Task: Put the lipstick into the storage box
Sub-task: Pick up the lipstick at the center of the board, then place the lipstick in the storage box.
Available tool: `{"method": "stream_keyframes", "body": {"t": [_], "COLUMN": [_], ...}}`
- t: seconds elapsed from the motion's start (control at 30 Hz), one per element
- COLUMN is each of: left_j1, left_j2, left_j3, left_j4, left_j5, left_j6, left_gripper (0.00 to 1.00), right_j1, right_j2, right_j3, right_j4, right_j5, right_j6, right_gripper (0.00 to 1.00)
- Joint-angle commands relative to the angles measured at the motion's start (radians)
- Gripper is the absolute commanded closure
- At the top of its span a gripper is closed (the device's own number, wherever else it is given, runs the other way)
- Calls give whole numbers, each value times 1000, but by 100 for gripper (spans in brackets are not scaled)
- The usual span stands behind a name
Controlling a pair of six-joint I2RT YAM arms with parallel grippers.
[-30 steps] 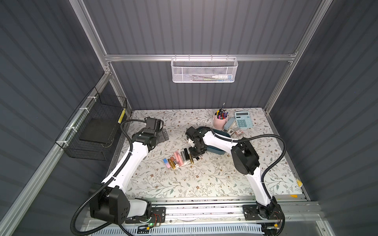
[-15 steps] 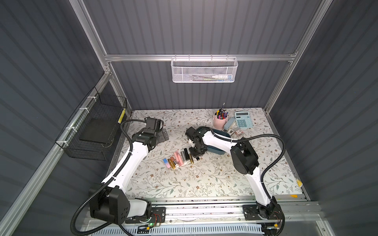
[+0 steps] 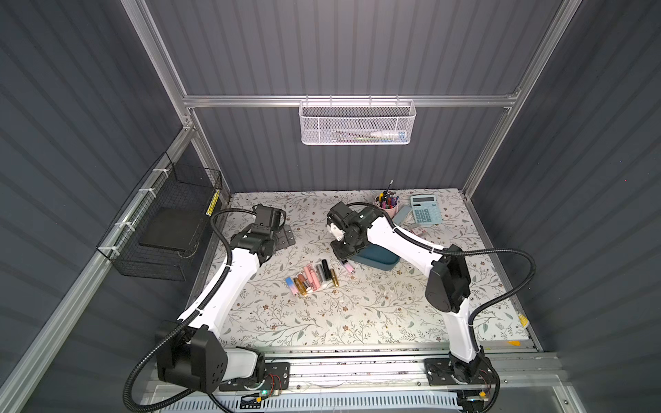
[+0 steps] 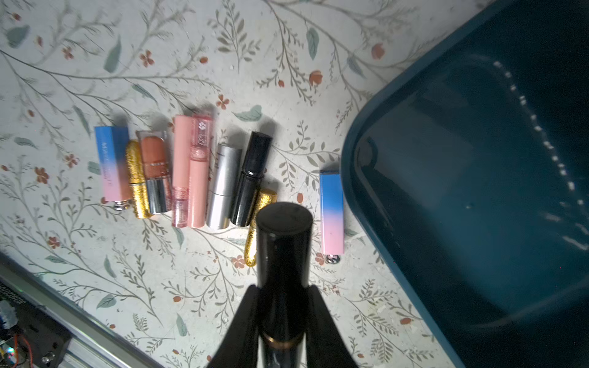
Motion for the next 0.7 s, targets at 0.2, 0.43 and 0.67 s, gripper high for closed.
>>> {"method": "stream_keyframes", "body": {"t": [0.2,0.43,0.67], "left_j1": [5,5,5], "left_j2": [10,12,18], "left_j3": [2,-1,2], "left_j4": [33,33,27], "left_j5": [11,7,1], "left_j6": [-21,-27,-34], "left_gripper": [0,0,0], "right_j1": [-202,-350,-395], "right_j2": [-51,-55,-14], "right_j3": [-24,-159,-233], "right_j4": [-44,34,81], "right_j5": [-10,-52,-82], "right_j6": [22,36,73], "right_gripper": [77,77,77]}}
